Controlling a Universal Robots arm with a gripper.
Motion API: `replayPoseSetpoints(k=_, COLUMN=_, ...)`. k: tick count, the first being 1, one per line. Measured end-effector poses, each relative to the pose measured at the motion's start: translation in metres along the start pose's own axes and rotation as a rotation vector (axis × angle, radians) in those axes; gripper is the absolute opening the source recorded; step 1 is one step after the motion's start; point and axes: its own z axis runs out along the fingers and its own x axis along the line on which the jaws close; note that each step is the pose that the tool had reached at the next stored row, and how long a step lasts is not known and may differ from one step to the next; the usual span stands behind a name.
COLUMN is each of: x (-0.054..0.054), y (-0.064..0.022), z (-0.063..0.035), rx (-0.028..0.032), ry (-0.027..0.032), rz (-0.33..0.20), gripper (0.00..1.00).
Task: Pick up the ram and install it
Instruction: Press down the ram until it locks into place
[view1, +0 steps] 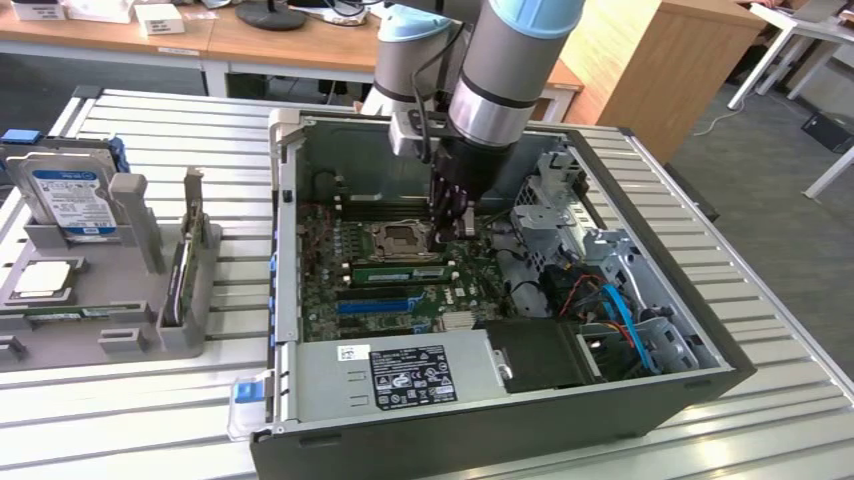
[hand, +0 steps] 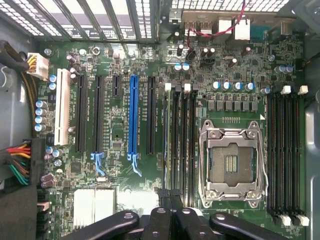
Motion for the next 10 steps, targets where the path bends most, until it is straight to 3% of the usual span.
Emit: replayPoseSetpoints(k=10, x=0.0, y=-0.0136, z=-0.0007, rx=0.0, ry=0.0, rz=0.0, gripper=0.11)
